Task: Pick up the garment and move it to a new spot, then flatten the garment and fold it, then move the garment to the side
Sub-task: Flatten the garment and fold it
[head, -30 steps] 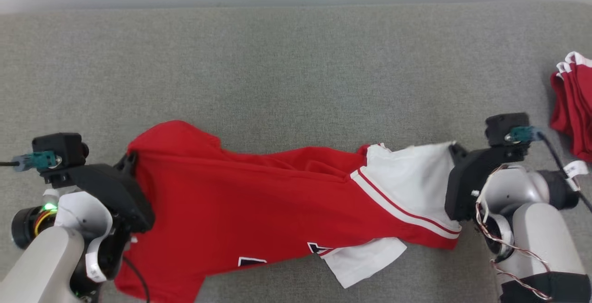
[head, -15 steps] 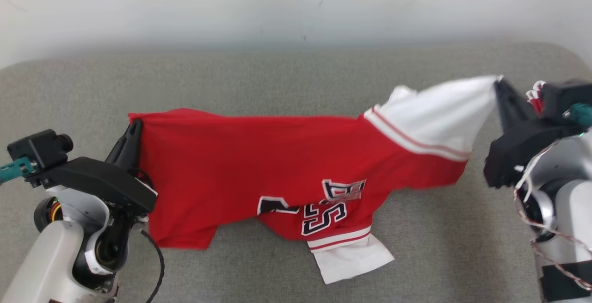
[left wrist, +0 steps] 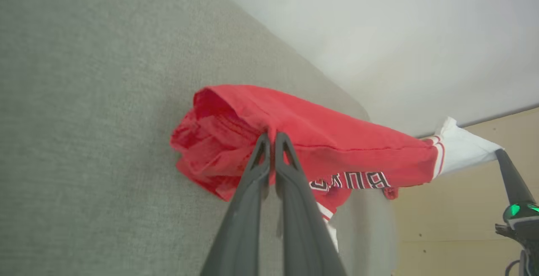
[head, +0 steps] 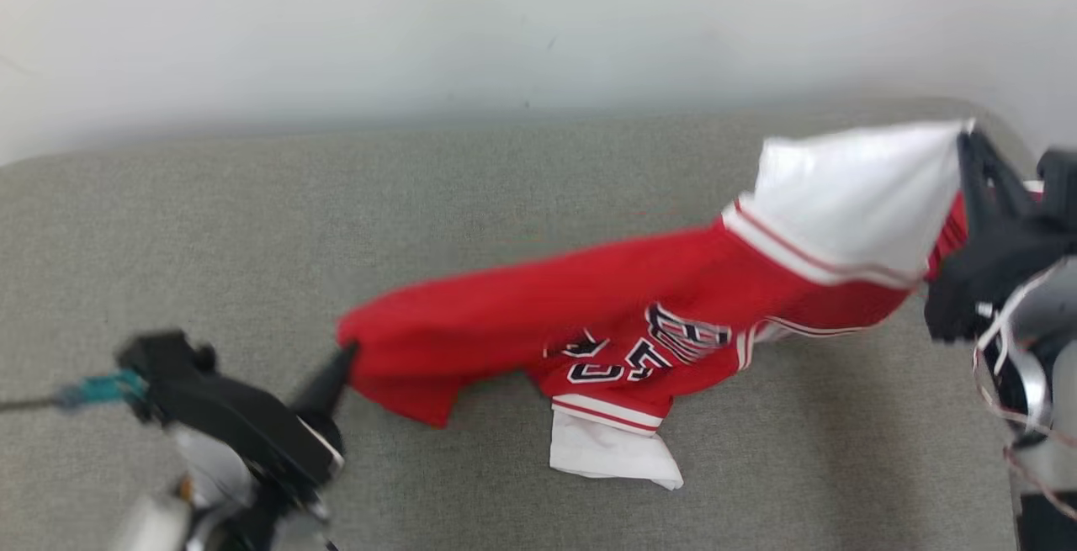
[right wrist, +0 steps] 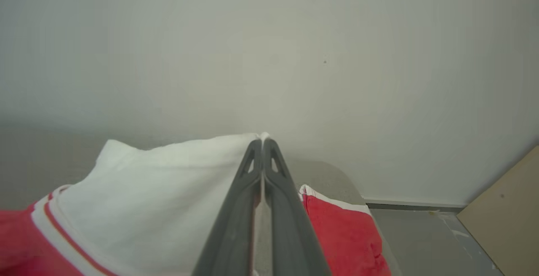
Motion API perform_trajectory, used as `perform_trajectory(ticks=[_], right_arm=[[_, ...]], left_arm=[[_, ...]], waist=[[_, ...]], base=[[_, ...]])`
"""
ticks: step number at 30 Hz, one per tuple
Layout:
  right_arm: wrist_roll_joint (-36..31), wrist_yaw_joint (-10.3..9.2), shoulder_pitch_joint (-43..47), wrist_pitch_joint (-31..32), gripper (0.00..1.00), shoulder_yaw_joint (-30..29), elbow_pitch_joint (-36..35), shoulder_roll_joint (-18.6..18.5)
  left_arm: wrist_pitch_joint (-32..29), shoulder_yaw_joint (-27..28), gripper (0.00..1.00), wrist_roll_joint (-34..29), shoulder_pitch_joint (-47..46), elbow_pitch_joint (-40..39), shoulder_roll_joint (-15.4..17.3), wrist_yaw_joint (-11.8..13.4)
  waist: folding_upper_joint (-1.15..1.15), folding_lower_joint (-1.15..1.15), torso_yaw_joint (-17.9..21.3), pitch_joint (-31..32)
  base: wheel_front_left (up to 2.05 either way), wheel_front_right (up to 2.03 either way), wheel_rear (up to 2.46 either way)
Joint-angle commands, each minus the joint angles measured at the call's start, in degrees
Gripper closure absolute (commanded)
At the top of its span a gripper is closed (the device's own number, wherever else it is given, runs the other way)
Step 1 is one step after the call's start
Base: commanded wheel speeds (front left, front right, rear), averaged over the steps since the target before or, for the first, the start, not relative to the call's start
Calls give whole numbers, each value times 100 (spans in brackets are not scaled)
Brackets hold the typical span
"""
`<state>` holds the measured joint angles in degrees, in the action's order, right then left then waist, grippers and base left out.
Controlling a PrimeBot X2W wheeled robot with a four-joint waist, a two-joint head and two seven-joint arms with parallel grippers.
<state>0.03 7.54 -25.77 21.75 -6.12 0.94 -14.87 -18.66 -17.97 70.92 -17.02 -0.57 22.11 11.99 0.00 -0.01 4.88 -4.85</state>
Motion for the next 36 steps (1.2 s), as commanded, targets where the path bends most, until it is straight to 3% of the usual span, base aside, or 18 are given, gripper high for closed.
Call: perform_trajectory(ticks=[1,8,20,22,23,28,36], right_arm=[[59,-13,153,-1,100,-46,-2,25],[109,-13,887,-128,100,-391,-77,305],[47,-13,1123,-146,100,-451,-154,513],[74,-13,1179,-129,100,-403,-103,519],[68,-13,1220,-112,100,-393,-76,520],[-38,-13,1359,-57,100,-333,105,461],[-28,-13,1528,-42,100,-284,300,464]], left_arm=[[58,-57,100,38,180,-44,-118,-55],[304,-331,100,169,1032,-138,-480,-198],[704,-360,100,-226,965,-233,-431,-530],[749,-484,40,-479,957,-149,-316,-472],[714,-583,0,-649,948,-91,-253,-424],[610,-1002,0,-1222,939,98,-10,-338],[597,-1361,0,-1768,844,307,246,-410]], waist=[[0,1,-82,-108],[0,1,-257,-332],[0,1,-337,-372],[0,1,-331,-352],[0,1,-324,-342],[0,1,-315,-320],[0,1,-342,-304]], base=[[0,0,0],[0,0,0],[0,0,0],[0,0,0],[0,0,0],[0,0,0],[0,0,0]])
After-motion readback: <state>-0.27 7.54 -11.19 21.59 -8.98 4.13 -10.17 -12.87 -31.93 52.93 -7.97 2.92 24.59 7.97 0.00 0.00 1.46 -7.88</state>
